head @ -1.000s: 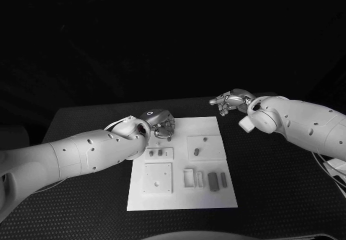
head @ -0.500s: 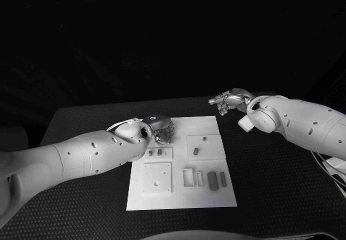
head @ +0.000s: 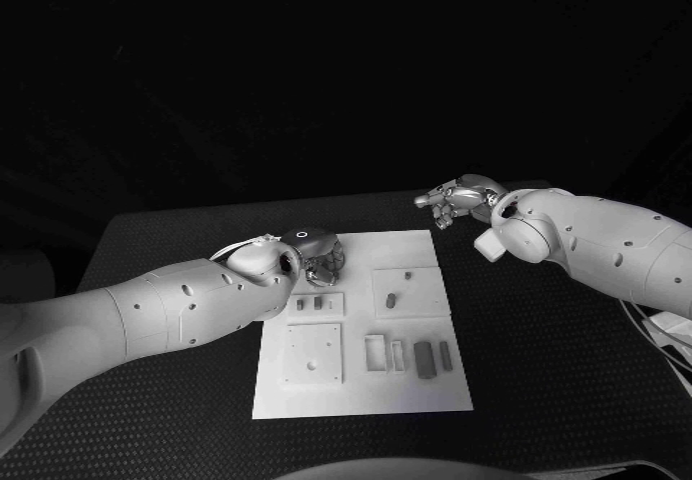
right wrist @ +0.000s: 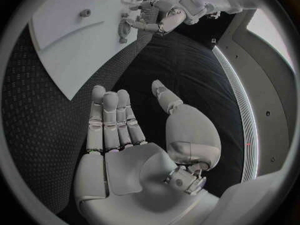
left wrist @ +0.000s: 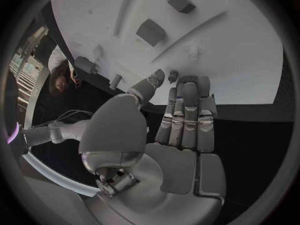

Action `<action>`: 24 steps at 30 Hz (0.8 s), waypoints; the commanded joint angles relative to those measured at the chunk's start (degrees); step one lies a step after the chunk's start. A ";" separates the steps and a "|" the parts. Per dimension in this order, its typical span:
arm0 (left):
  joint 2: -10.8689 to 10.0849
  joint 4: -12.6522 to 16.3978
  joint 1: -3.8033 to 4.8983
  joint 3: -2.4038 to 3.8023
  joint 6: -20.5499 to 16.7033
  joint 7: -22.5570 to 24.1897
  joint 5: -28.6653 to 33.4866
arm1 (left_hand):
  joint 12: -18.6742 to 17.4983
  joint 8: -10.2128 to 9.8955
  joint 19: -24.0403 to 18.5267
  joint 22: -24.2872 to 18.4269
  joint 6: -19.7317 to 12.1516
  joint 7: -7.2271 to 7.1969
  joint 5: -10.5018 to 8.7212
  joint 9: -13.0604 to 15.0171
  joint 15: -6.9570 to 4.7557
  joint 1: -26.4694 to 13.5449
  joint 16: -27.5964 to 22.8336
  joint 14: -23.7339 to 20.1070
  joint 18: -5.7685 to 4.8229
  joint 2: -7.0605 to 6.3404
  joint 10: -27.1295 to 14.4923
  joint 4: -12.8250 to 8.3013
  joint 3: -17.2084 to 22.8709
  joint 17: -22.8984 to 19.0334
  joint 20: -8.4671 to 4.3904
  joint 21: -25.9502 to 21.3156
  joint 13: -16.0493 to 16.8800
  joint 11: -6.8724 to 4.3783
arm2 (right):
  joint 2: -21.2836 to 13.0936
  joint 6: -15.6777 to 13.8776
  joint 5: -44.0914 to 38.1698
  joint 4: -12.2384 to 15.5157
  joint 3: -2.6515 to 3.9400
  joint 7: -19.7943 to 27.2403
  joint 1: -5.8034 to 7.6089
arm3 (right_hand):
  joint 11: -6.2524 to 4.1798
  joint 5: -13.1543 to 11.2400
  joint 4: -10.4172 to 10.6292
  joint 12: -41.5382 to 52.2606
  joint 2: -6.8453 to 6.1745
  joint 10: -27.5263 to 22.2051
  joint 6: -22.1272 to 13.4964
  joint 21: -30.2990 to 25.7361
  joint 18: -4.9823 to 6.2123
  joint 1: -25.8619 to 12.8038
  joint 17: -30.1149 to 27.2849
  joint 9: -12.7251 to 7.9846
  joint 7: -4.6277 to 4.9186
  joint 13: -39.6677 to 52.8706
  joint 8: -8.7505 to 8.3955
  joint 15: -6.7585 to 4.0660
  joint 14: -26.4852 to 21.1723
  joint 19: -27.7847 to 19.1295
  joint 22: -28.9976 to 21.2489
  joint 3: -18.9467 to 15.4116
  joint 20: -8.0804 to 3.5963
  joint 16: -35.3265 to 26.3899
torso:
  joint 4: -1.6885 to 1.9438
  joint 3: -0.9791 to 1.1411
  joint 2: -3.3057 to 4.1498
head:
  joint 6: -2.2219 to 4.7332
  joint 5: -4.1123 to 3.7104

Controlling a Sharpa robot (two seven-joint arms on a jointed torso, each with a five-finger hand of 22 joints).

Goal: Assemble the parts on the task board

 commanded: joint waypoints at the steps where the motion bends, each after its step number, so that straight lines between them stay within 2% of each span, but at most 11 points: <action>1: 0.31 -0.11 0.01 0.03 0.21 -0.04 -0.63 | -0.23 -0.18 0.46 0.19 -0.38 0.05 0.19 -0.10 0.18 0.62 0.36 0.32 2.32 0.01 0.00 0.16 0.15 0.13 0.14 0.34 -0.07 -0.05 | 0.04 0.67 -0.02 0.17 0.00 0.61 -0.02 | -0.04 0.20 0.06 0.31 0.37 0.22 0.00 -0.29 0.84 -0.25 -0.04 -0.01 0.43 -0.07 0.29 -0.32 0.02 0.04 0.08 -0.05 0.37 -0.34 | 0.03 0.05 -0.01 | -0.03 -0.01; 14: 0.65 -0.08 -0.33 0.02 2.39 0.64 -0.63 | 0.22 1.16 2.23 2.49 1.87 0.23 0.21 -0.26 -0.64 1.67 2.77 1.72 2.74 1.66 2.39 -0.32 0.52 1.38 -0.50 1.69 0.49 -0.90 | 0.09 0.75 -0.02 0.24 0.00 0.62 -0.02 | -0.04 0.20 0.07 0.34 0.41 0.22 0.02 -0.30 0.84 -0.24 -0.04 -0.01 0.43 -0.11 0.30 -0.32 0.02 0.05 0.09 -0.06 0.37 -0.34 | -0.02 0.13 -0.07 | -0.37 -0.11; 24: 0.54 0.38 -0.40 0.01 3.09 0.87 -0.63 | 0.52 1.87 3.65 3.09 3.32 -0.07 0.36 -0.46 -1.29 2.22 4.68 2.81 2.88 2.63 4.06 -0.87 0.95 2.12 -1.12 3.04 0.98 -1.55 | 0.05 0.79 -0.02 0.28 0.00 0.60 -0.02 | -0.04 0.20 0.07 0.37 0.44 0.22 0.04 -0.30 0.84 -0.23 -0.03 -0.01 0.43 -0.14 0.31 -0.32 0.03 0.06 0.10 -0.05 0.37 -0.34 | 0.04 0.10 -0.06 | -0.44 -0.19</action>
